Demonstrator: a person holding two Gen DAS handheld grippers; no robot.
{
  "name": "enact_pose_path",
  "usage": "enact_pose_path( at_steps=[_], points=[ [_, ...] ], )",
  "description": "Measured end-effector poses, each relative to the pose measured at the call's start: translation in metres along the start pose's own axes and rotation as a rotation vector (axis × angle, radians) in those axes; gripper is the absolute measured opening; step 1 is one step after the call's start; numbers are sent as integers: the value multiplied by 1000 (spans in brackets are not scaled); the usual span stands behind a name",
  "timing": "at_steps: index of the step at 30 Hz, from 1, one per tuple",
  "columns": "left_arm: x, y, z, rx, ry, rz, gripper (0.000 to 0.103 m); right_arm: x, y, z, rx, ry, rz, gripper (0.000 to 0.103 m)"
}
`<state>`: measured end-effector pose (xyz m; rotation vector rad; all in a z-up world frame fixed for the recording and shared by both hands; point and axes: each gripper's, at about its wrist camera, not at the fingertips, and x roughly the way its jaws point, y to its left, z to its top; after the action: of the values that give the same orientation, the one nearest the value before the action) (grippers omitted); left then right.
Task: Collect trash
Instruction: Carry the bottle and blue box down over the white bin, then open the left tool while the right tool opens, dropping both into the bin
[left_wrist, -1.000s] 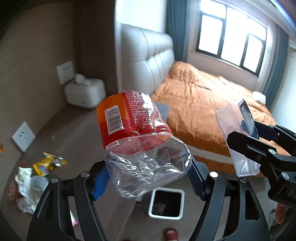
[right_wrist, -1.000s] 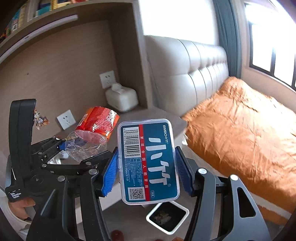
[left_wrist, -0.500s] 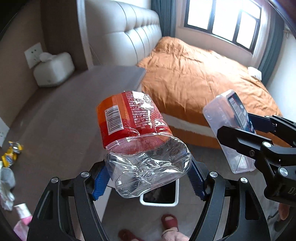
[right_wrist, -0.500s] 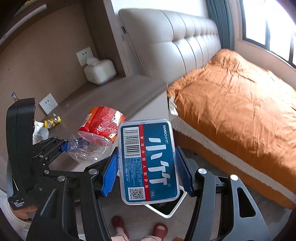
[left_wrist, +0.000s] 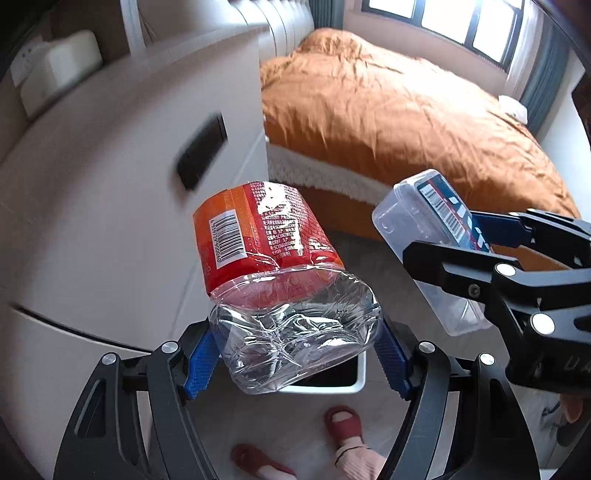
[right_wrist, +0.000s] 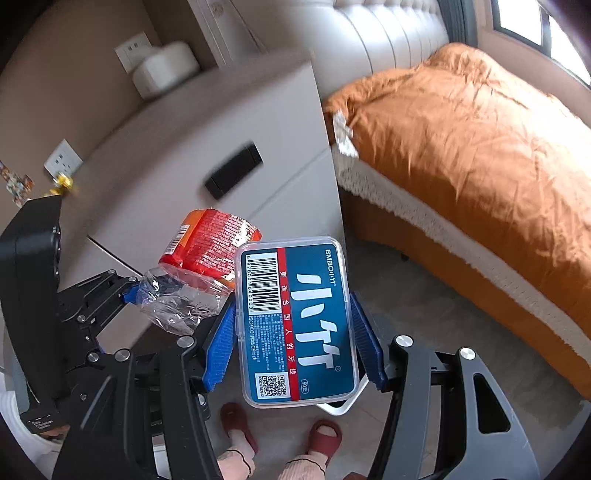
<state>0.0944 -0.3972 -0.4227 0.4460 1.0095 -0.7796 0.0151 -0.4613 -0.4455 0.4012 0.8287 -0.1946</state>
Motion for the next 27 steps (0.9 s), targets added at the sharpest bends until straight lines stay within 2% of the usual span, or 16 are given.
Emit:
enact_pose_path(
  at_steps=[7, 17, 18, 19, 20, 21, 27],
  points=[
    [71, -1, -32, 43, 51, -16, 72, 64, -20, -29, 9, 70, 10, 59],
    [168, -1, -76, 42, 130, -48, 72, 160, -46, -78, 36, 163, 31, 60],
    [176, -1, -81, 44, 141, -53, 73, 168, -47, -82, 39, 181, 43, 64],
    [182, -2, -83, 46, 151, -61, 74, 178, -50, -88, 39, 200, 52, 84],
    [192, -3, -87, 47, 178, -67, 79, 184, -52, -91, 40, 203, 54, 98],
    [200, -3, -91, 54, 204, -70, 93, 189, -54, -91, 38, 208, 56, 99],
    [217, -2, -102, 85, 225, -41, 97, 205, -61, -103, 28, 239, 21, 99]
  ],
)
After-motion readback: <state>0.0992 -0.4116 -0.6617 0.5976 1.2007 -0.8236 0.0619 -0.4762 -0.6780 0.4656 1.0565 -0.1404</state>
